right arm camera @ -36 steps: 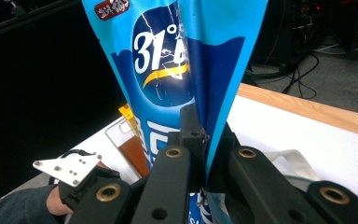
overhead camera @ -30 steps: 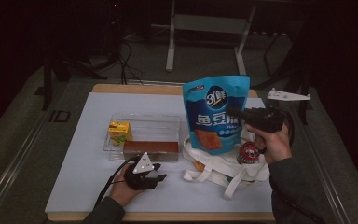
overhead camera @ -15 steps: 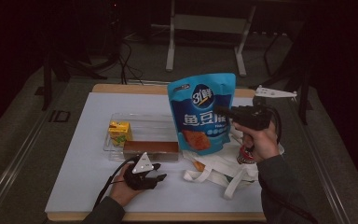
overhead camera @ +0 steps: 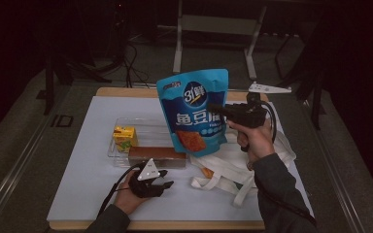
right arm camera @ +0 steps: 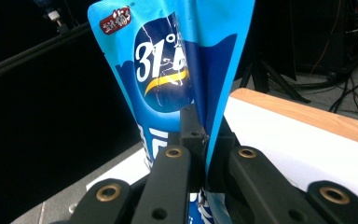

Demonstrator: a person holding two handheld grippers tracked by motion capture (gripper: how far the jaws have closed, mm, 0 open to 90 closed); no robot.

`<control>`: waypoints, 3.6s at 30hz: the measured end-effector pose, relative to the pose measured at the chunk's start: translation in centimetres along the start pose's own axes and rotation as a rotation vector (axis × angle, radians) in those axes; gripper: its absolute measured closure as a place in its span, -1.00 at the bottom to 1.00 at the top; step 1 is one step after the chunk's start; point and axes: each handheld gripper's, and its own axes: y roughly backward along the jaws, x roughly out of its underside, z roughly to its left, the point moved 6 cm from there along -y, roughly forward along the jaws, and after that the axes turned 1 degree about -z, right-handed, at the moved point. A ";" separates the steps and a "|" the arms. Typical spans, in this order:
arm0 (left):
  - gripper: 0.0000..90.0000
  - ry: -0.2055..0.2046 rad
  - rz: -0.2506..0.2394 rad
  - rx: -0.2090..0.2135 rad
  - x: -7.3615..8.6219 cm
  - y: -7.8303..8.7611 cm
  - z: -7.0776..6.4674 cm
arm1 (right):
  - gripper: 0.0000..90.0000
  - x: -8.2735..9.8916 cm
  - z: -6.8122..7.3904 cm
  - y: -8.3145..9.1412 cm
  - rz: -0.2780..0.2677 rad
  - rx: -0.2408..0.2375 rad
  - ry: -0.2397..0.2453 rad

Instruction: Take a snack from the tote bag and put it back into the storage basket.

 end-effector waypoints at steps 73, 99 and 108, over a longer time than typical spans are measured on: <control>0.14 0.031 -0.013 0.039 0.0 0.1 0.2 | 0.98 -1.2 -3.2 -8.1 -0.044 0.051 -0.122; 0.13 0.015 0.002 0.054 0.0 0.0 0.0 | 0.97 0.0 -4.5 -13.2 -0.016 0.078 -0.201; 0.12 0.007 0.001 0.049 0.0 0.0 0.0 | 0.97 0.6 -4.7 -14.9 -0.001 0.113 -0.210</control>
